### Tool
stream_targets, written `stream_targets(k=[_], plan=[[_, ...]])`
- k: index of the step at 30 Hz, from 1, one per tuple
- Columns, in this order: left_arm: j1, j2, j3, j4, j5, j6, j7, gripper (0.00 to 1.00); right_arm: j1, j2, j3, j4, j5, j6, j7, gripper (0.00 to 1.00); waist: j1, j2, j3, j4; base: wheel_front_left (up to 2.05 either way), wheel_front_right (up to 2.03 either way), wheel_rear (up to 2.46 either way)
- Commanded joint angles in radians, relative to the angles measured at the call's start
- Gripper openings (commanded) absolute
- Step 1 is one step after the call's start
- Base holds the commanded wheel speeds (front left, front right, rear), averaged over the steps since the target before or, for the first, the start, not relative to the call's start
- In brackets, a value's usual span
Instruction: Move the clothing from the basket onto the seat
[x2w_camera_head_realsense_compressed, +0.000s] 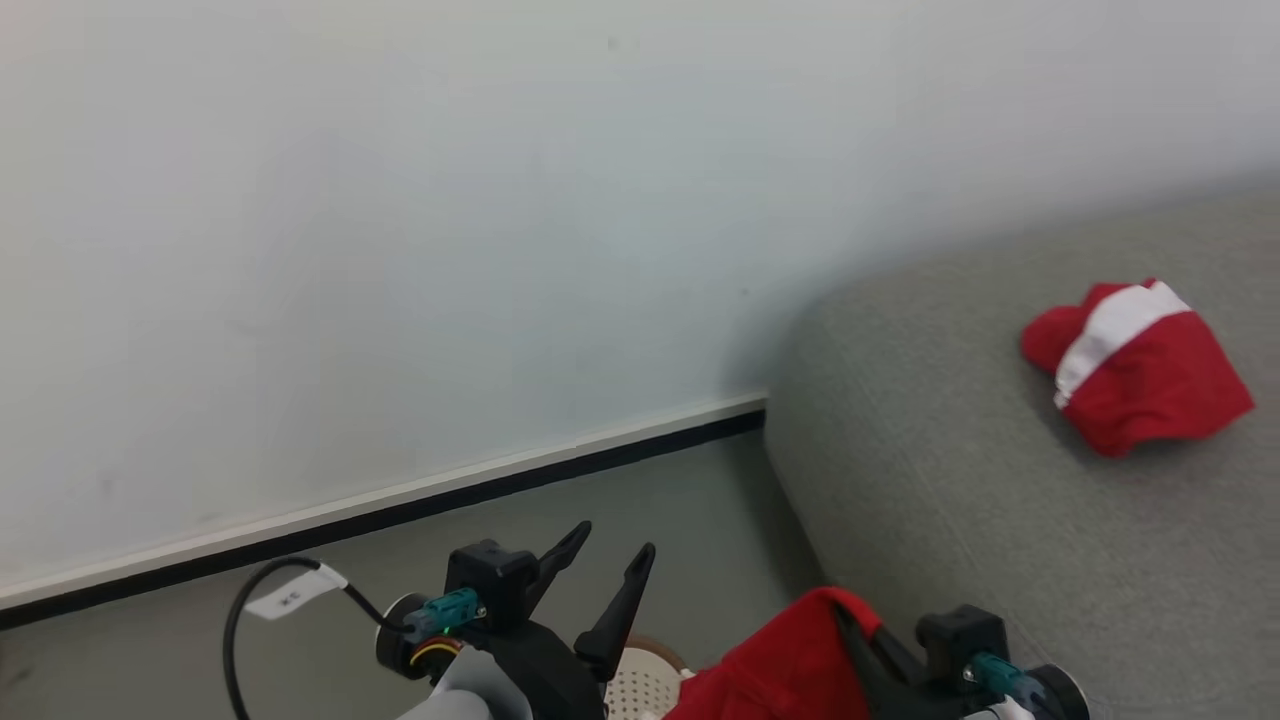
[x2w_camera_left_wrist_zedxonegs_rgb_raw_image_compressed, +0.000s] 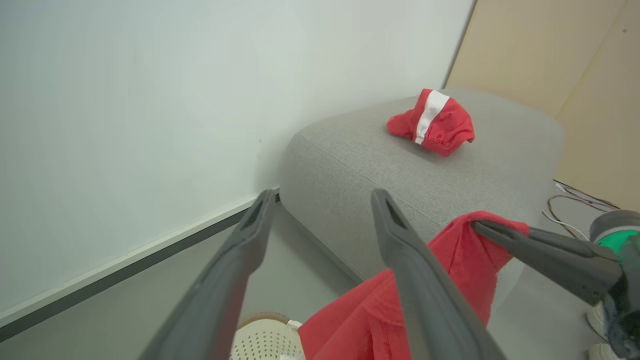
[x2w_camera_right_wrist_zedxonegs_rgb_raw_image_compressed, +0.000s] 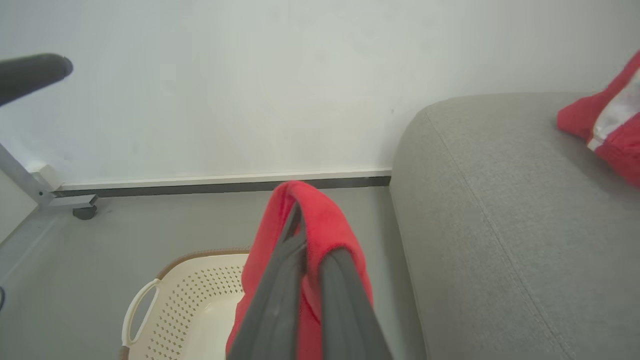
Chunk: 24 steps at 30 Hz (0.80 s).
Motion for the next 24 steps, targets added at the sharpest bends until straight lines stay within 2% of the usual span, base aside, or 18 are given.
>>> stream_targets(k=[1, 6, 12, 24], plan=[[0.018, 0.013, 0.008, -0.01, 0.001, 0.012, -0.009, 1.0, 0.011, -0.006, -0.001, -0.018, -0.01, -0.001, 0.006, 0.0, 0.0, -0.0001, 0.033, -0.09, 0.0, 0.0, 0.0], [0.056, 0.045, 0.02, -0.055, 0.018, 0.039, -0.016, 1.0, 0.031, -0.007, -0.016, -0.083, -0.022, -0.001, 0.03, 0.0, 0.0, -0.0001, 0.064, -0.197, 0.0, 0.0, 0.0], [0.088, 0.058, 0.037, -0.106, 0.023, 0.063, -0.02, 1.0, 0.048, -0.001, -0.03, -0.127, -0.025, -0.001, 0.039, 0.0, 0.0, -0.0001, 0.098, -0.298, 0.0, 0.0, 0.0], [0.043, 0.055, 0.018, -0.117, 0.038, 0.053, -0.006, 1.0, 0.069, 0.019, -0.074, -0.147, -0.041, -0.001, 0.02, 0.0, 0.0, -0.0001, 0.136, -0.325, 0.0, 0.0, 0.0]])
